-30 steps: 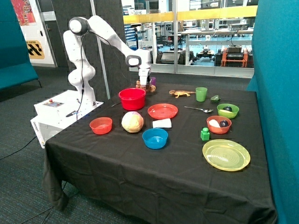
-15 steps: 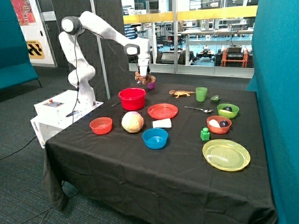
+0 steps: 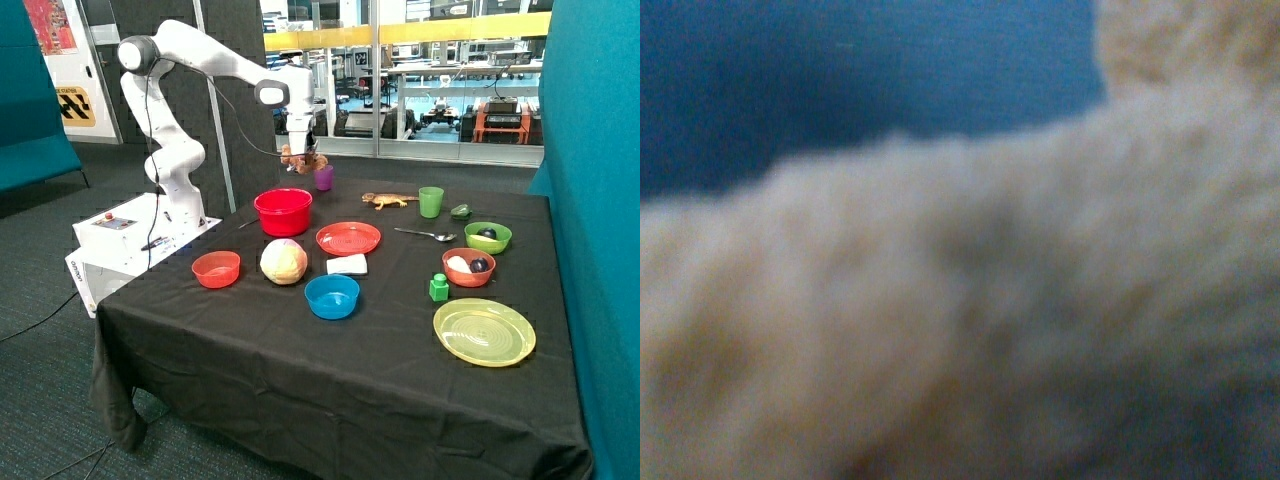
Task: Hide the teddy bear in the red bowl
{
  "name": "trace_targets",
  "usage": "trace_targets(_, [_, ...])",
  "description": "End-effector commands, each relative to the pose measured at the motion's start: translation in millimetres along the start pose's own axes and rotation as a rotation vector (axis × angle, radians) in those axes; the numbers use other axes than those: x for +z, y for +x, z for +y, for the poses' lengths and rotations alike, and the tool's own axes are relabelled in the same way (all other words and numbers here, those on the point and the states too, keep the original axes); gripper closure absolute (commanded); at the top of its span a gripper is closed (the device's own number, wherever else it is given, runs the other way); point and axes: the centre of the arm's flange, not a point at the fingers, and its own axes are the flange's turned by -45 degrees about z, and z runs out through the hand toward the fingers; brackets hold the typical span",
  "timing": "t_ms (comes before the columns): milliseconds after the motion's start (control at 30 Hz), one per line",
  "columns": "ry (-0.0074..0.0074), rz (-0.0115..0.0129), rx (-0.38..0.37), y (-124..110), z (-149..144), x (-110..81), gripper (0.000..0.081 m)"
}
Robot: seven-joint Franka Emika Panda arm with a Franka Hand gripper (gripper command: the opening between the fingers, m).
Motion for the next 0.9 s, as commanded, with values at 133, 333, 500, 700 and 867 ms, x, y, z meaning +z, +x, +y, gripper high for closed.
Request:
trace_targets(133, [-0.006, 0.0002, 0.116, -28.0, 92.0, -12.3, 0.0808])
trace_targets(333, [-0.006, 0.0003, 0.156, -40.7, 114.0, -0.7, 0.0808])
trace_targets(500, [-0.006, 0.0003, 0.166, -49.6, 120.2, 11.6, 0.0808])
trace_targets(700, [-0.006, 0.0004, 0.169, -53.6, 120.2, 27.6, 0.0808])
trace_targets(867, [-0.006, 0.0004, 0.177, -53.2, 116.8, 40.9, 0.0808])
